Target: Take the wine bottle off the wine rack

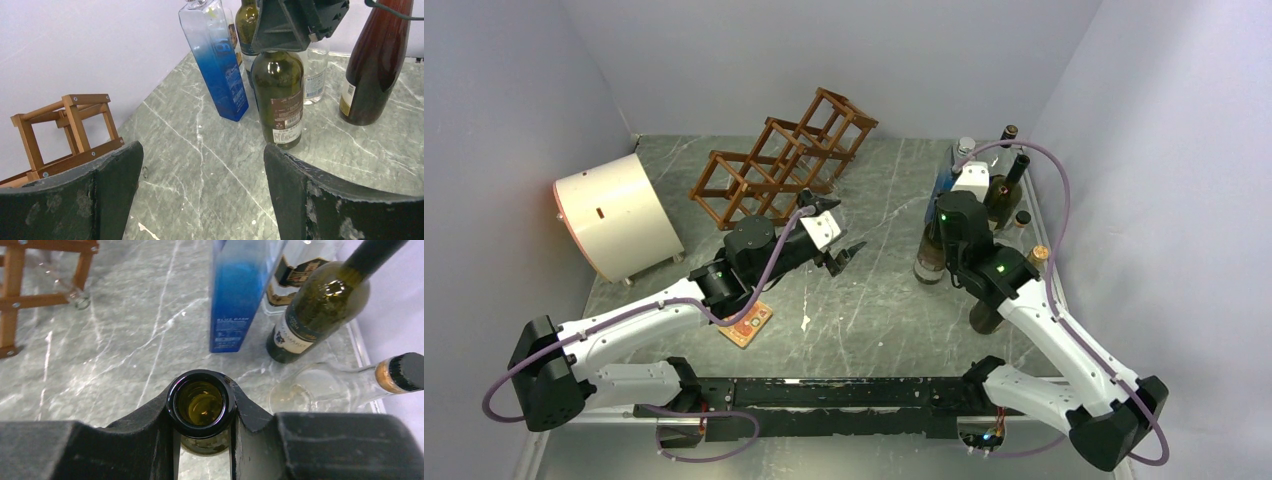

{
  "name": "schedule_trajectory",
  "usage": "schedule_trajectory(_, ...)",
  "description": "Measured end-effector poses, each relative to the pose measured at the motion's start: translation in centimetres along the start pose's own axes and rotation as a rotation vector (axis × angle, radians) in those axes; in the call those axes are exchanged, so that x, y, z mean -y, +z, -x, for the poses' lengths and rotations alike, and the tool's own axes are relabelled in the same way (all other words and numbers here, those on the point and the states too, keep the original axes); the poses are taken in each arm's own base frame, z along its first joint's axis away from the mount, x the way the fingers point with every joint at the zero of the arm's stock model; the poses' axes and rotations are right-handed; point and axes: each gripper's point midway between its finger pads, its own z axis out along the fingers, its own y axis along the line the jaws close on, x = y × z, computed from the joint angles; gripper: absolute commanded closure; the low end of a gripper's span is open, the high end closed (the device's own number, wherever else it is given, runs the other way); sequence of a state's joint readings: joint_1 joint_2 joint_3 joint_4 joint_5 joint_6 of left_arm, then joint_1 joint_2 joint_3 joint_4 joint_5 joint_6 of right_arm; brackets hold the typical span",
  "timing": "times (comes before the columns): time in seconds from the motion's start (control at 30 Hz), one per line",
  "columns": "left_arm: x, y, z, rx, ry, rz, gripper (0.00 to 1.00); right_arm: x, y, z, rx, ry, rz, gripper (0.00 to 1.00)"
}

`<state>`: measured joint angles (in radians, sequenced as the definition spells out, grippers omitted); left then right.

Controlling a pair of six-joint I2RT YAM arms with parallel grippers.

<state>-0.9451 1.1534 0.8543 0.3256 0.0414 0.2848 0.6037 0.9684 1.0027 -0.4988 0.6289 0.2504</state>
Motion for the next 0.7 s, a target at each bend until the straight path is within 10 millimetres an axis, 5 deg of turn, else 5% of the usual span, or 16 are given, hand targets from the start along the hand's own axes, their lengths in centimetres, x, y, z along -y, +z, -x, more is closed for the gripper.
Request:
schedule_trajectory(0.43, -0.3, 0.0, -0.1, -0.004, 0.012, 0.013, 0.07, 3.5, 3.0, 1.1, 0.033, 0.047, -0.150, 1.00)
schedule_trajectory(0.7, -0.3, 0.0, -0.1, -0.006, 0.015, 0.016, 0.07, 3.3, 3.9, -0.2, -0.017, 0.032, -0.140, 1.00)
